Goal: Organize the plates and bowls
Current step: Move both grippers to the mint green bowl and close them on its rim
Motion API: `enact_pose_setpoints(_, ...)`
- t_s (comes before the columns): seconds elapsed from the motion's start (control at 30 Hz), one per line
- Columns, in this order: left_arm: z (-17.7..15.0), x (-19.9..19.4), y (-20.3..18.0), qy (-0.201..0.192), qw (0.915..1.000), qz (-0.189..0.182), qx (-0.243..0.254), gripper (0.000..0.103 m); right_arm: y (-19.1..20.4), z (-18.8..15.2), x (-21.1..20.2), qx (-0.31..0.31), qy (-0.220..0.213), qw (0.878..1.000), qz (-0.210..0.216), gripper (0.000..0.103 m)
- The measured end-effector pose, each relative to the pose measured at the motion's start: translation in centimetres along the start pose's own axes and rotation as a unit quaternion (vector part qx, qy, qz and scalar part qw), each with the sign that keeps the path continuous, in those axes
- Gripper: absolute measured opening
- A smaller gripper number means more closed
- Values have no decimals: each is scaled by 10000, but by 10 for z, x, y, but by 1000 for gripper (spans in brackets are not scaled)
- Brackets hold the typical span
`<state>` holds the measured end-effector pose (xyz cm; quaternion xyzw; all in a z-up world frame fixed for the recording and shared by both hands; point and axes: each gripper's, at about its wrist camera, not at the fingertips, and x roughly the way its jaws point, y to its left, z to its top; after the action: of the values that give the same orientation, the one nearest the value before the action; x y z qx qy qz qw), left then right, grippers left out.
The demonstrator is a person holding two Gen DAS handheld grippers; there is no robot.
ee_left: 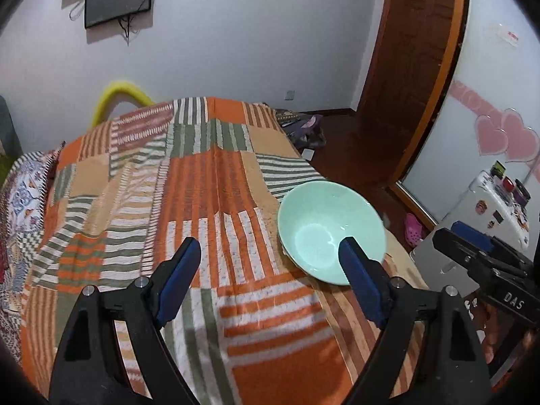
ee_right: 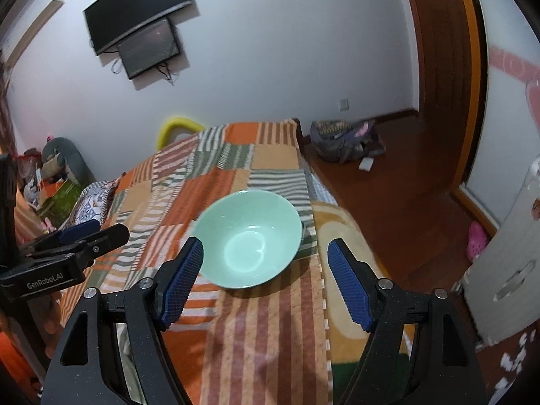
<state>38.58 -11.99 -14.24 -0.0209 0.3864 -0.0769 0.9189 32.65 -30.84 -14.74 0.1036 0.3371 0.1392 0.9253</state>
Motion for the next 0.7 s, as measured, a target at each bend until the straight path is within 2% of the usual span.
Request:
enact_pose_setpoints(0.03, 0, 8, 1, 36, 10000, -14, -37, 82, -4, 0, 7, 55, 69, 10000, -7, 63)
enact_pose_setpoints(0.1, 0, 24, 6, 168, 9998, -81, -106, 68, -10, -1, 19, 98, 220, 9997, -1, 53)
enact_pose_setpoints(0.13, 0, 36, 7, 294, 9994, -121, -107, 64, -12, -2, 26, 113, 298, 9995, -13, 51)
enact_pose_setpoints(0.2, -2, 50, 9, 429, 9989, -163, -122, 50, -15, -4, 39, 112, 413, 9991, -54, 46)
enact_pose_setpoints(0.3, -7, 72, 12, 597, 9980, -185, -124, 38, -18, -6, 56, 101, 567, 9983, -78, 40)
enact_pose_setpoints(0.5, -10, 90, 10, 624, 9974, -341, -131, 37, -20, -10, 82, 111, 781, 9969, -48, 39)
enact_pose_setpoints(0.63, -8, 99, 4, 711, 9971, -261, -51, 36, -23, -14, 92, 105, 860, 9962, -27, 38)
enact_pose_setpoints(0.7, -8, 102, 2, 749, 9969, -242, -36, 35, -24, -15, 95, 112, 903, 9959, -5, 29)
